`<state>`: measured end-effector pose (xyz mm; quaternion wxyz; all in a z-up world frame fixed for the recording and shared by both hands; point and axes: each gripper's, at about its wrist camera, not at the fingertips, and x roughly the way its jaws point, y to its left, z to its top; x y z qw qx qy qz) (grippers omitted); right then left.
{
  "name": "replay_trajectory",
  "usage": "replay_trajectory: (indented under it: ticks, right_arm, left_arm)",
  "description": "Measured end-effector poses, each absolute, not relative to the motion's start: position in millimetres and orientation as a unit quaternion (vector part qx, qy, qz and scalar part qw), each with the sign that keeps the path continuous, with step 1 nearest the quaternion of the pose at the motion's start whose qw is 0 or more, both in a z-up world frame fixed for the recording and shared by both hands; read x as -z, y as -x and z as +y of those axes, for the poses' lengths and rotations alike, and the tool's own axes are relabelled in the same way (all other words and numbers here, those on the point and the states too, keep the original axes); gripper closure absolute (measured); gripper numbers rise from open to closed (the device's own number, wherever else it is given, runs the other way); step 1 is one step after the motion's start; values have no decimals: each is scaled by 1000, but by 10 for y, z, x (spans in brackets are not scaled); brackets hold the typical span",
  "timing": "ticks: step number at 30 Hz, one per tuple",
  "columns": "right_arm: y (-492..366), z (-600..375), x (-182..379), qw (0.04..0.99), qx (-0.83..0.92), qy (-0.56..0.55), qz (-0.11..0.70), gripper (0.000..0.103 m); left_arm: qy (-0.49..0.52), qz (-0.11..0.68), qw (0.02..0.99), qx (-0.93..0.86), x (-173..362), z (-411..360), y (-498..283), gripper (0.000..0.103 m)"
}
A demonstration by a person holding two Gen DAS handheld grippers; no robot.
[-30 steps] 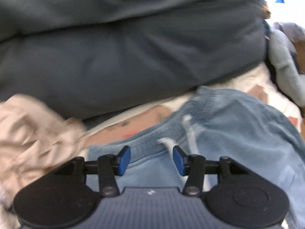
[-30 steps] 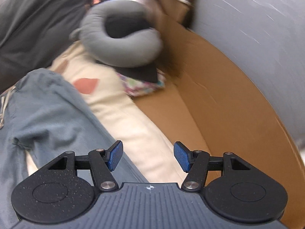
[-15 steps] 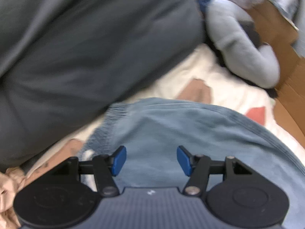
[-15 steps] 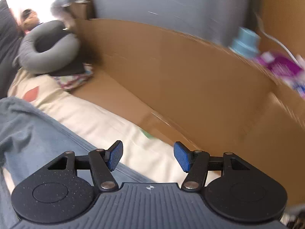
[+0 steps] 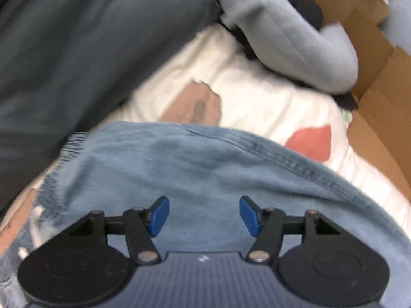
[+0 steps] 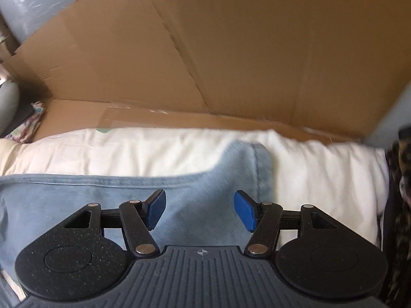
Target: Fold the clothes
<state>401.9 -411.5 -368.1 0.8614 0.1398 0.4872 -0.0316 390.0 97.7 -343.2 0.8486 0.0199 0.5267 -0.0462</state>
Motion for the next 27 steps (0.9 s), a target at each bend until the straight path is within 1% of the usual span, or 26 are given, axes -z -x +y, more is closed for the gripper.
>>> replay_trajectory:
  ticks: [4, 5, 6, 7, 9, 10, 13, 14, 15, 17, 19, 21, 25, 27]
  right_arm:
    - [-4046, -3987, 3888, 854, 36, -118, 506, 36]
    - [-4055, -3969, 3937, 852, 36, -113, 509, 34]
    - [-4078, -3933, 3983, 852, 37, -109, 510, 31]
    - [-4075, -3910, 4026, 854, 38, -104, 509, 29]
    - [-4069, -3842, 4076, 859, 39, -91, 502, 21]
    - [-4065, -3806, 4088, 862, 40, -84, 499, 21]
    - [-4045, -3754, 4111, 867, 46, -65, 491, 21]
    - [-4037, -3746, 4112, 869, 48, -62, 489, 24]
    - [-4031, -3747, 4100, 871, 50, -59, 486, 28]
    - [-4019, -3798, 4075, 874, 56, -51, 479, 33]
    - [-4000, -3884, 4065, 876, 56, -49, 477, 34]
    - [-3948, -3964, 4078, 880, 45, -56, 470, 38]
    - [-3776, -3978, 4100, 892, 28, -38, 450, 39]
    - [-3709, -4013, 4078, 895, 32, -48, 442, 38]
  left_arm:
    - [-19, 541, 840, 46, 3669, 845, -3951, 39]
    - [-24, 539, 841, 42, 3706, 817, -3963, 37]
    - [-29, 537, 842, 39, 3741, 789, -3975, 31]
    - [-31, 535, 844, 37, 3756, 772, -3988, 27]
    - [-35, 529, 847, 32, 3784, 738, -4013, 25]
    - [-37, 528, 848, 31, 3789, 730, -4027, 24]
    - [-29, 530, 847, 25, 3776, 757, -4055, 23]
    - [-25, 531, 847, 21, 3766, 769, -4064, 23]
    - [-21, 532, 846, 18, 3757, 782, -4073, 24]
    - [-17, 532, 846, 15, 3719, 787, -4083, 27]
    - [-15, 532, 847, 15, 3669, 782, -4094, 31]
    - [-20, 531, 847, 15, 3602, 789, -4094, 31]
    - [-28, 528, 849, 19, 3430, 809, -4135, 31]
    - [-29, 525, 850, 21, 3344, 797, -4173, 31]
